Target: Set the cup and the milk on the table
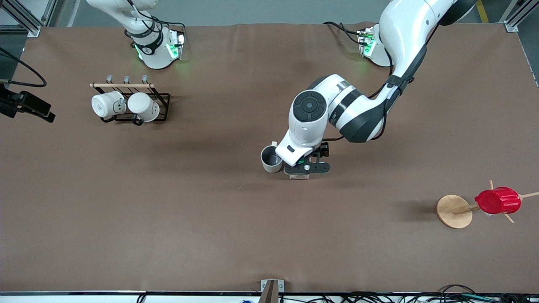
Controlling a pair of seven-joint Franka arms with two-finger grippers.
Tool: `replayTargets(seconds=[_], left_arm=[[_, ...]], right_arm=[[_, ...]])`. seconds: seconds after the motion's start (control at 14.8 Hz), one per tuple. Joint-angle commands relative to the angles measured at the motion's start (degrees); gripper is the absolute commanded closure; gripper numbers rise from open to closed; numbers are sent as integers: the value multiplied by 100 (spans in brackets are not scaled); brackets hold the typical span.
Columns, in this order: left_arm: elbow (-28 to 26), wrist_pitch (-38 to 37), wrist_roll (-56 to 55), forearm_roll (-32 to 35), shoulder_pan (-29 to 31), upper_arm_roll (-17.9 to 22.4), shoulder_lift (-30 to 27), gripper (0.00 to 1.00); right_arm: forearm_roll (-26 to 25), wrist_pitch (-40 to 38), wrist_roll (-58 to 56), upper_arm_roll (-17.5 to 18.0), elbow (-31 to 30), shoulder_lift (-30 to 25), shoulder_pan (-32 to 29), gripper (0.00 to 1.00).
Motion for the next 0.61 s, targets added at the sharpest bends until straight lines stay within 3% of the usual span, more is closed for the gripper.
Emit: replayTargets(seconds=[0.0, 0.34, 0.54], left_arm=[[-103, -98, 2, 38, 52, 322, -616, 0], [-577, -142, 203, -611, 105, 1069, -1539, 0], [-962, -151, 1501, -1541, 105, 1807, -2180, 0]], right_arm=[[115, -26, 70, -23, -58, -95, 0, 0], [115, -26, 70, -23, -58, -95, 0, 0], [106, -8, 70, -23, -58, -86, 0, 0]])
